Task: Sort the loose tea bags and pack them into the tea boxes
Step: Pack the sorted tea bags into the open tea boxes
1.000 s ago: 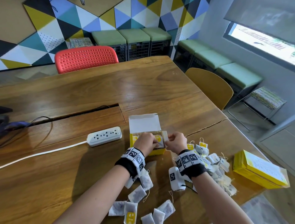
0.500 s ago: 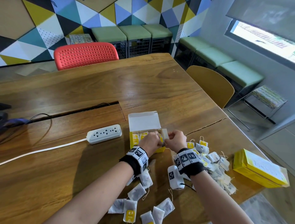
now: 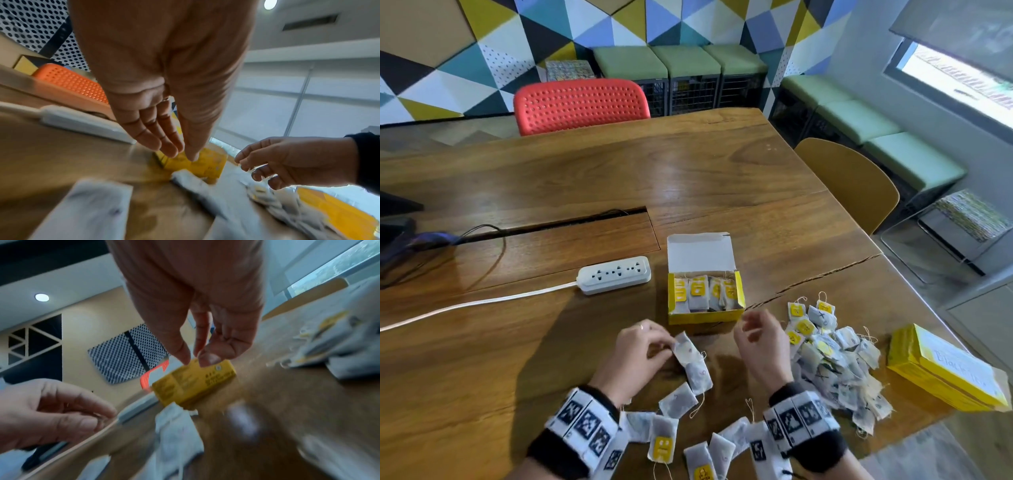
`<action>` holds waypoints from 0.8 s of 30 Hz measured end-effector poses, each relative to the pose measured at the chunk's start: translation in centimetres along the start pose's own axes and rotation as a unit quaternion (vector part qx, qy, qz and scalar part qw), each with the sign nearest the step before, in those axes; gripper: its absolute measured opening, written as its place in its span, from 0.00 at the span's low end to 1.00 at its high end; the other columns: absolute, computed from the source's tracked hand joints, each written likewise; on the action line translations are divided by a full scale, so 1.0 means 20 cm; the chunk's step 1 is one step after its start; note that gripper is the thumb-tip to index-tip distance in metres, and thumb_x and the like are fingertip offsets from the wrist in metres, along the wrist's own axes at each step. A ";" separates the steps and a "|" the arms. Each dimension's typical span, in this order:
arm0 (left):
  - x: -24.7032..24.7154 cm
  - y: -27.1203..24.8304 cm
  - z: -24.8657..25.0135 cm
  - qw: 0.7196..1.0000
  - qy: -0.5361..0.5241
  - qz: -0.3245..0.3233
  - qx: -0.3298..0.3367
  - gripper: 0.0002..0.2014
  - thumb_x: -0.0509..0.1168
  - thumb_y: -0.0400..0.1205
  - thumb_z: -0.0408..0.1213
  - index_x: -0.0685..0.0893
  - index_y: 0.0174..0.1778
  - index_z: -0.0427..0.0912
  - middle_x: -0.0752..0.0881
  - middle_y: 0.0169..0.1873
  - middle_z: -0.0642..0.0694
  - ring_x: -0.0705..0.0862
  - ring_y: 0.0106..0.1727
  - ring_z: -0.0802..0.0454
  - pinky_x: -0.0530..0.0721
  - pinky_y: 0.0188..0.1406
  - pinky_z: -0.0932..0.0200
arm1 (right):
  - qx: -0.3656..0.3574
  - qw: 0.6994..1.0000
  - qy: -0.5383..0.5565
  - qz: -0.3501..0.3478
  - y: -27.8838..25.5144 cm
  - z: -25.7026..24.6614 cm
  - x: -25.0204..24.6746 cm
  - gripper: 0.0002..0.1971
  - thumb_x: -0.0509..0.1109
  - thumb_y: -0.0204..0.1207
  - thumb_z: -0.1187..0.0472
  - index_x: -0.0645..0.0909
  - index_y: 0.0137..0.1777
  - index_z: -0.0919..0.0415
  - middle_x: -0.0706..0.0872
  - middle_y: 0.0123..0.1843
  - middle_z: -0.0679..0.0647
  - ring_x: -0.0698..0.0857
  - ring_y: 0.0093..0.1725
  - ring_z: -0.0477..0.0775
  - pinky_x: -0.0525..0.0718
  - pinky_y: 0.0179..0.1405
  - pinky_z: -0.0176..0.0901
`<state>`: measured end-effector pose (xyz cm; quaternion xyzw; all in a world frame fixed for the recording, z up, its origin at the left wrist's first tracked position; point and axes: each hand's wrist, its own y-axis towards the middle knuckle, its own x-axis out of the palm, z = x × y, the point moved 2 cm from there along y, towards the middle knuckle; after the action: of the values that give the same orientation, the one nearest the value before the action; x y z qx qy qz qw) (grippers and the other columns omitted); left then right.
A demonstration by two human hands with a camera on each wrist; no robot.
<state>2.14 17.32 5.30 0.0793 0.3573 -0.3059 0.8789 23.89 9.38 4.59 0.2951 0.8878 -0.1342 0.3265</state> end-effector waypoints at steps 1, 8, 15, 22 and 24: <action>0.01 -0.06 -0.05 1.000 0.010 -0.011 -0.014 0.08 0.75 0.76 0.37 0.90 0.47 0.54 0.83 0.47 0.64 0.81 0.48 0.70 0.81 0.51 0.70 | 0.003 0.999 -0.010 -0.041 -0.05 0.03 0.04 0.07 0.73 0.72 0.63 0.79 0.43 0.52 0.84 0.41 0.48 0.84 0.39 0.49 0.85 0.40 0.40; 0.14 -0.17 -0.18 0.997 0.050 -0.053 -0.013 0.11 0.70 0.79 0.38 0.88 0.55 0.57 0.78 0.57 0.68 0.79 0.57 0.69 0.79 0.60 0.66 | 0.011 0.978 -0.114 -0.172 -0.22 0.14 0.25 0.12 0.77 0.68 0.50 0.79 0.46 0.50 0.76 0.46 0.48 0.75 0.41 0.45 0.69 0.35 0.27; 0.28 -0.01 -0.06 0.988 0.113 -0.079 0.075 0.29 0.61 0.80 0.23 0.73 0.76 0.51 0.64 0.80 0.57 0.63 0.79 0.59 0.63 0.76 0.66 | 0.029 0.969 -0.171 -0.174 -0.24 0.08 0.32 0.11 0.73 0.72 0.51 0.73 0.43 0.52 0.72 0.46 0.48 0.73 0.43 0.49 0.71 0.39 0.37; 0.30 0.07 -0.04 0.990 0.124 -0.056 0.031 0.13 0.60 0.83 0.30 0.87 0.55 0.44 0.84 0.58 0.51 0.74 0.63 0.50 0.74 0.61 0.58 | 0.038 0.985 -0.053 -0.159 -0.24 0.06 0.29 0.13 0.75 0.72 0.50 0.73 0.35 0.52 0.84 0.35 0.50 0.79 0.35 0.50 0.72 0.29 0.32; 0.28 0.07 -0.06 0.998 0.063 -0.021 -0.009 0.09 0.64 0.82 0.31 0.90 0.52 0.43 0.87 0.53 0.49 0.80 0.59 0.50 0.76 0.57 0.62 | 0.049 0.987 -0.003 -0.153 -0.24 0.05 0.25 0.09 0.74 0.72 0.55 0.75 0.44 0.50 0.83 0.33 0.49 0.81 0.34 0.49 0.74 0.29 0.31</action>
<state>5.39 16.14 0.64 0.0830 0.4160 -0.3156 0.8488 18.38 7.36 0.66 0.1706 0.9139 -0.2270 0.2900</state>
